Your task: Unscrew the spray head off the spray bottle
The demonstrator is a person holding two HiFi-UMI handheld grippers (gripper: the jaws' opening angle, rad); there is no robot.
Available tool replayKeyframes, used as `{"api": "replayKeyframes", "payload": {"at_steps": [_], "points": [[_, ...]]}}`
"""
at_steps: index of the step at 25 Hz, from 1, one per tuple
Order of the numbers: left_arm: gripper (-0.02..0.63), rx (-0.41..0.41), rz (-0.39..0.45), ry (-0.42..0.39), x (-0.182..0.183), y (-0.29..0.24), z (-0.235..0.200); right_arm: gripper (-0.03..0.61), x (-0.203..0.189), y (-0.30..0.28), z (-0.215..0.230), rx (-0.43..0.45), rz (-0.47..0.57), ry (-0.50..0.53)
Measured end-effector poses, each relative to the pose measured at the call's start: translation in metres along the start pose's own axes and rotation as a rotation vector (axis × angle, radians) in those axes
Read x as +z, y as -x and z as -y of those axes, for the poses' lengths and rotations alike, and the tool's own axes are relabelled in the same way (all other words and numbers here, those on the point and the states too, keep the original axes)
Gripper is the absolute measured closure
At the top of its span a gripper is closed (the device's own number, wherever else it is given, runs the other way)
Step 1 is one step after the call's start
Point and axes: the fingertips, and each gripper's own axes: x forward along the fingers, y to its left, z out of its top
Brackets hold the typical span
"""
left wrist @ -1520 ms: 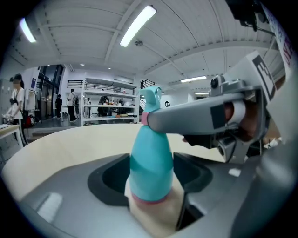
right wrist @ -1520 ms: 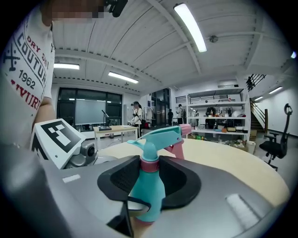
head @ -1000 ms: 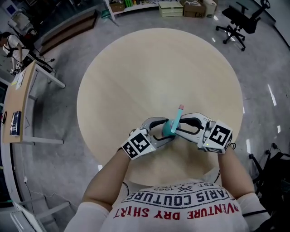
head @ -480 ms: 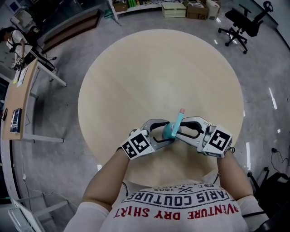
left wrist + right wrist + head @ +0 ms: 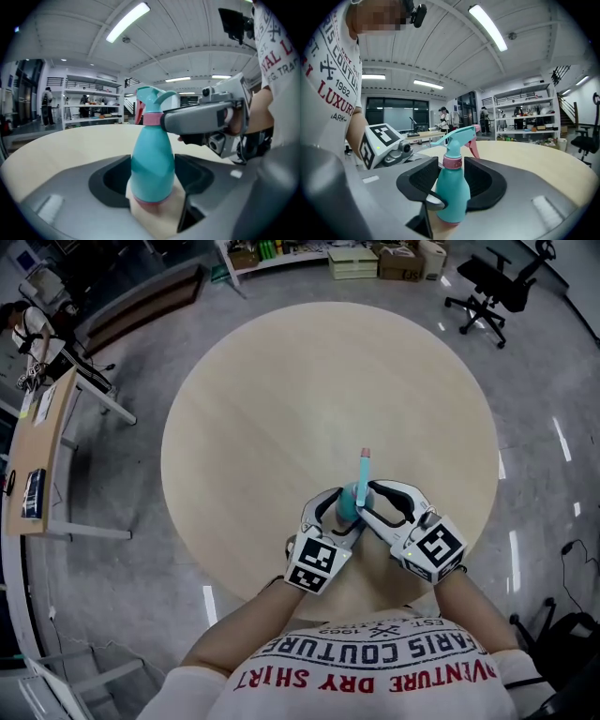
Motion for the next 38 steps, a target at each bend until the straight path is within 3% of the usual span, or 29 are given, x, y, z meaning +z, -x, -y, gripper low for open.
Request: {"api": "replayKeyframes", "payload": {"at_steps": [5, 12, 16, 22, 25, 31, 38], "points": [[0.328, 0.125, -0.009, 0.04, -0.002, 0.005, 0.005, 0.416, 0.002, -0.002, -0.005, -0.061, 0.005, -0.015], [0.328, 0.132, -0.022, 0.04, -0.004, 0.005, 0.011, 0.449, -0.001, -0.003, -0.006, -0.075, -0.016, 0.029], [0.328, 0.038, 0.001, -0.001, -0.006, 0.005, 0.012, 0.451, -0.002, -0.003, -0.007, -0.003, -0.018, 0.027], [0.327, -0.296, 0.018, -0.141, -0.006, 0.006, 0.013, 0.453, -0.001, -0.002, -0.009, 0.187, -0.044, 0.049], [0.327, -0.391, 0.011, -0.179, -0.005, 0.006, 0.011, 0.453, 0.001, -0.003, -0.01, 0.225, -0.05, 0.06], [0.327, -0.421, 0.039, -0.163, -0.005, 0.007, 0.004, 0.453, 0.02, -0.002, -0.002, 0.255, 0.029, 0.007], [0.325, -0.346, 0.032, -0.162, -0.008, 0.009, 0.002, 0.453, 0.053, 0.012, 0.0, 0.229, 0.108, 0.004]]}}
